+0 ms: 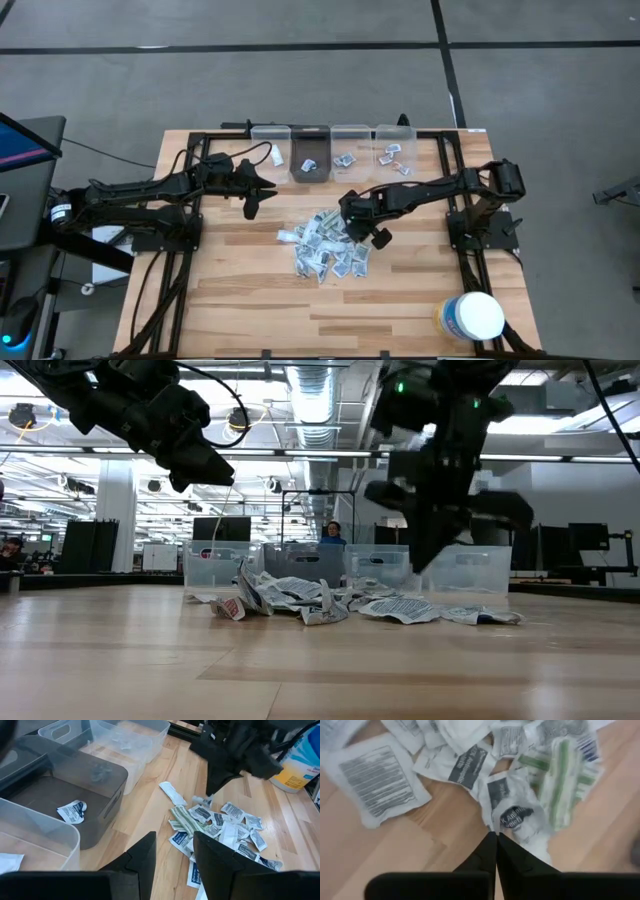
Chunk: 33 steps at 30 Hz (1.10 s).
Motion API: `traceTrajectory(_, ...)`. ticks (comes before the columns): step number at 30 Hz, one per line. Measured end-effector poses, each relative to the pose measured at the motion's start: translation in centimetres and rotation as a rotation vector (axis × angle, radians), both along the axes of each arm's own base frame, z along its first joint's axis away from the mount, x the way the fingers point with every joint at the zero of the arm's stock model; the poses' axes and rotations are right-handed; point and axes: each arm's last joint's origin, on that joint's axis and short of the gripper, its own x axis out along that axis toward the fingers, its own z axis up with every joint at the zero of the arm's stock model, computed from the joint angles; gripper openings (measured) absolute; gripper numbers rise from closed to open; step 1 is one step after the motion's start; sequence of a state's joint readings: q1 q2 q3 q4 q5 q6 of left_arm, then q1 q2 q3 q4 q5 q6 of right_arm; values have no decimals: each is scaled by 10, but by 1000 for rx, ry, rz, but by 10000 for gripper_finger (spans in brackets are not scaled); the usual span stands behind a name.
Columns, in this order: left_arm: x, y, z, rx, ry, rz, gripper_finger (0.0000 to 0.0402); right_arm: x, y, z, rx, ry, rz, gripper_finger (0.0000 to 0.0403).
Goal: Pick & Place First Aid Supplies
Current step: Put the towelette pack into the middle transparent bin
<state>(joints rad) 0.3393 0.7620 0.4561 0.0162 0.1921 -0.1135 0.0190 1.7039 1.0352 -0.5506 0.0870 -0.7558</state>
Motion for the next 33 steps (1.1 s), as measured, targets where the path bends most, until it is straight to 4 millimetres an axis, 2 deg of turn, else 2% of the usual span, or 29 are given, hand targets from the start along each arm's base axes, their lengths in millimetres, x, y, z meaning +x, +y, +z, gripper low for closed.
traceTrajectory(4, 0, 0, 0, 0, 0, 0, 131, 0, -6, 20, -40, -55, -9, 1)
traceTrajectory(7, 0, 0, 0, 2, -3, 0, 131, 4, -15, 45, -69, -155, -38, 0)
traceTrajectory(14, 0, 0, 1, 5, -8, 0, 131, 3, -48, 93, -145, -313, -170, 0)
traceTrajectory(17, 0, 0, 1, 4, -8, 0, 131, 1, -65, 104, -183, -337, -230, 0)
traceTrajectory(22, 0, 0, 1, 4, -9, 0, 131, -3, -93, 110, -227, -343, -333, 0)
traceTrajectory(24, 0, 0, 1, -2, -10, 2, 131, -4, -98, 109, -214, -337, -337, 0)
traceTrajectory(29, 0, 0, 1, -4, -10, 2, 131, 1, -78, 108, -122, -340, -172, 0)
traceTrajectory(33, 0, 0, 1, -4, -10, 2, 131, 13, -61, 95, -89, -314, -84, 7)
